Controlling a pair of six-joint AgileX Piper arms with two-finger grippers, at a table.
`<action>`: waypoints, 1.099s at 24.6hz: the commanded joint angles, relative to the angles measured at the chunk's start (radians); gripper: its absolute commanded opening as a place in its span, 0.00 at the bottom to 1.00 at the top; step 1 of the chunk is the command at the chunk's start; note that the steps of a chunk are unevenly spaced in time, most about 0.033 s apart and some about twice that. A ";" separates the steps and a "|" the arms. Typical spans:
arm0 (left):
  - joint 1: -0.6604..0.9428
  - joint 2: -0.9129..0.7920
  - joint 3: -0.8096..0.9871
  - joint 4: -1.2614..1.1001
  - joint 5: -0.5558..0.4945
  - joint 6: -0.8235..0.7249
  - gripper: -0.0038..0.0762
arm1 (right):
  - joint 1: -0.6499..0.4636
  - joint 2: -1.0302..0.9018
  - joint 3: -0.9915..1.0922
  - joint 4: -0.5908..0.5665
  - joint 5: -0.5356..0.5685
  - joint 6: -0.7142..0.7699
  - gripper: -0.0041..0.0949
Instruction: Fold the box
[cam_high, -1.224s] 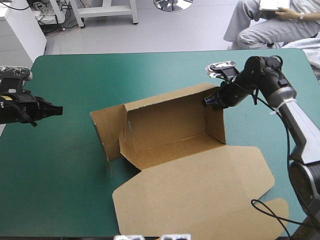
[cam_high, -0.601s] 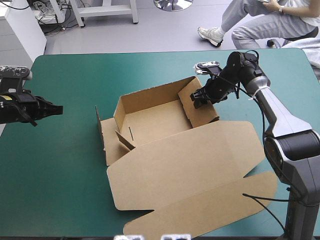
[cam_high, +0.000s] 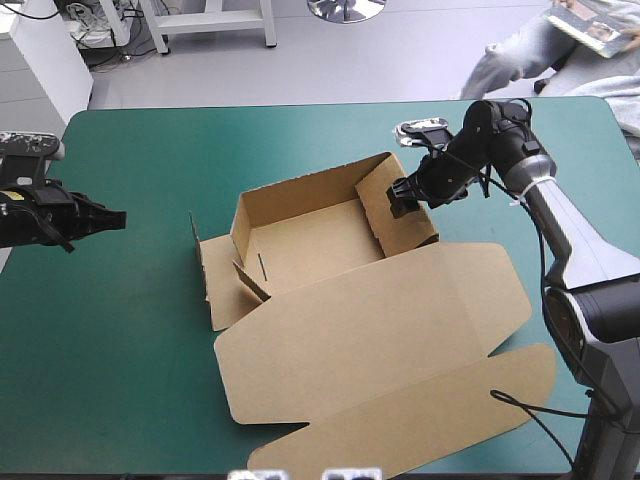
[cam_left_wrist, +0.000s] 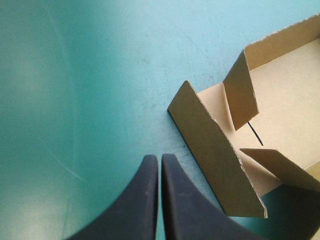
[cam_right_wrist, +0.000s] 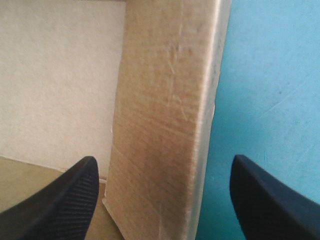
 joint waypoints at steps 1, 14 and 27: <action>0.000 -0.022 -0.021 -0.032 -0.046 -0.002 0.06 | 0.000 -0.037 0.026 0.014 0.019 -0.029 0.73; 0.000 -0.022 -0.021 -0.032 -0.044 -0.002 0.06 | 0.093 0.062 0.029 -0.134 0.017 -0.023 0.39; 0.000 -0.022 -0.021 -0.032 -0.042 -0.005 0.06 | 0.084 -0.087 0.029 -0.159 0.017 0.056 0.02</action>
